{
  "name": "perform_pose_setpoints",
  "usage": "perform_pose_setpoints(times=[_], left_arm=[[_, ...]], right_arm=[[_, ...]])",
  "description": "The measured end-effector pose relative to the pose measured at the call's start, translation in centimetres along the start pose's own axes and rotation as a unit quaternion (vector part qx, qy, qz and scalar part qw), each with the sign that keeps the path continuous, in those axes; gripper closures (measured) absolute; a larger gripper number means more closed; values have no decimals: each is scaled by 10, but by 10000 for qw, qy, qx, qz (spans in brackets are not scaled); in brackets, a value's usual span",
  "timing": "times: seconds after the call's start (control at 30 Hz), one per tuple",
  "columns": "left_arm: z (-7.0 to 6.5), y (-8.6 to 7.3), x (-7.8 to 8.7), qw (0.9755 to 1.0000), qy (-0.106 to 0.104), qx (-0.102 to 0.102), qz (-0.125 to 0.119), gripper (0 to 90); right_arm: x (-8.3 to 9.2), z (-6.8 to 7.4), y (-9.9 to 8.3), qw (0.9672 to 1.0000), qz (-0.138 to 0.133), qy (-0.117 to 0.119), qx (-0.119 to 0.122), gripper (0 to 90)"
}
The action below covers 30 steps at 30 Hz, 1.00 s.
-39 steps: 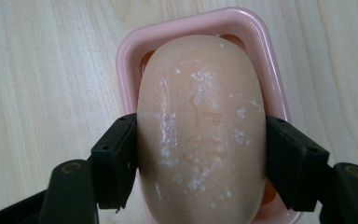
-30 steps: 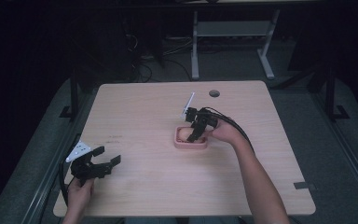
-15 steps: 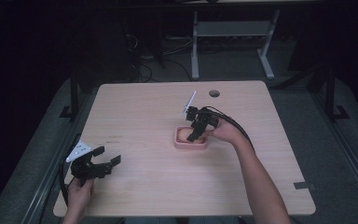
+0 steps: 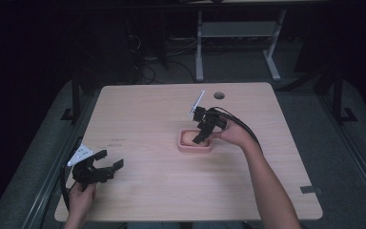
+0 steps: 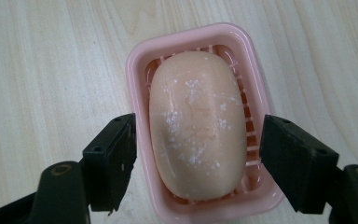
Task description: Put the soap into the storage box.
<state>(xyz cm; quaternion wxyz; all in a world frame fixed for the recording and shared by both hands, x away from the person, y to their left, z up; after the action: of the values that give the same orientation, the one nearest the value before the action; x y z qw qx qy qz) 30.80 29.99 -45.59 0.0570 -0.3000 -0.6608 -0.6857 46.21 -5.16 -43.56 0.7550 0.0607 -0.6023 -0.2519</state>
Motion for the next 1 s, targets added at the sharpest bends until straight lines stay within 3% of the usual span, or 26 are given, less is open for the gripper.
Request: perform_pose_setpoints(times=[0.4,0.57,1.0], left_arm=[[1,0,0,10000,16,-25,-16,143],[0,0,0,10000,8,-30,-14,143],[-1,0,-1,10000,-5,-49,12,143]], right_arm=[[11,4,-8,9999,-63,-88,-9,277],[16,6,-17,9998,-113,-108,-146,281],[23,9,-29,9996,-135,-159,-214,279]])
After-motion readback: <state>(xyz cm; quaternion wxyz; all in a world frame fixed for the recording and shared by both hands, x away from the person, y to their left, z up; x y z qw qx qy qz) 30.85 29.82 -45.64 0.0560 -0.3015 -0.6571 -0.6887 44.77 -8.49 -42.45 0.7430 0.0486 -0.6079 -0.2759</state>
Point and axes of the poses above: each handheld gripper's, and its own axes: x roughly backward along the jaws, y roughly out of its top, z roughly to its left, the point moved 4 cm from there along -x, roughly forward along the jaws, and after that the axes turned 13 degrees about y, right-handed, at the moved point
